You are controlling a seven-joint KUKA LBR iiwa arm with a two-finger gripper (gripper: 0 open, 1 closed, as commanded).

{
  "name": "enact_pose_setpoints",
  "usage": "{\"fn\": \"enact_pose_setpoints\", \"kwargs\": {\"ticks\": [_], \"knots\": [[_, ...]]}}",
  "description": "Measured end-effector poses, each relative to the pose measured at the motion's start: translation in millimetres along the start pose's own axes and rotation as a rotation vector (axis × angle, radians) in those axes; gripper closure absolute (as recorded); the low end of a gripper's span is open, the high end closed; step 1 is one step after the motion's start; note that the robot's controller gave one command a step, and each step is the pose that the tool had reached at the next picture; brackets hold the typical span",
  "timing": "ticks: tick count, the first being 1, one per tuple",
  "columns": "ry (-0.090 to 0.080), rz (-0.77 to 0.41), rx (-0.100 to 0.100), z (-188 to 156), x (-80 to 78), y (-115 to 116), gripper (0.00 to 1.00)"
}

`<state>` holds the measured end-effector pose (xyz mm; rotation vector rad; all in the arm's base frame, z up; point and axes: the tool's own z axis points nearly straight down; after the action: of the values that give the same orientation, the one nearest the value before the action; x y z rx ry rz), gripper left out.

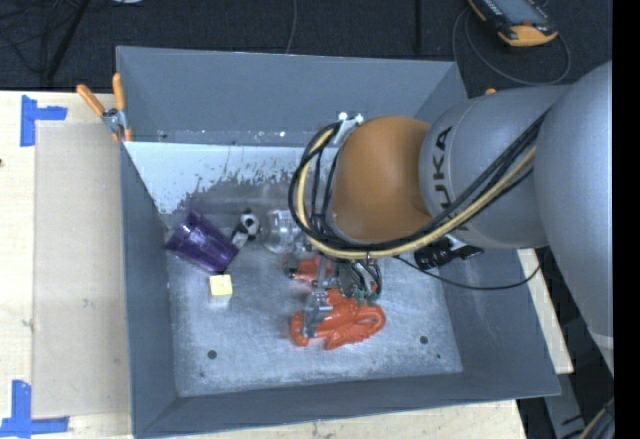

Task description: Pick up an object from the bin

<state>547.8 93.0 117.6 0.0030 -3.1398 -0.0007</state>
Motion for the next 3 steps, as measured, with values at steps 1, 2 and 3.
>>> {"fn": "enact_pose_setpoints", "kwargs": {"ticks": [1, 2, 3], "knots": [[0.000, 0.000, 0.000, 0.0, 0.0, -0.1, 0.00], [0.000, 0.028, -0.002, 3.8, 19.5, -43.6, 0.00], [-0.004, 0.216, -0.001, 40.6, 62.3, -6.1, 1.00]]}}
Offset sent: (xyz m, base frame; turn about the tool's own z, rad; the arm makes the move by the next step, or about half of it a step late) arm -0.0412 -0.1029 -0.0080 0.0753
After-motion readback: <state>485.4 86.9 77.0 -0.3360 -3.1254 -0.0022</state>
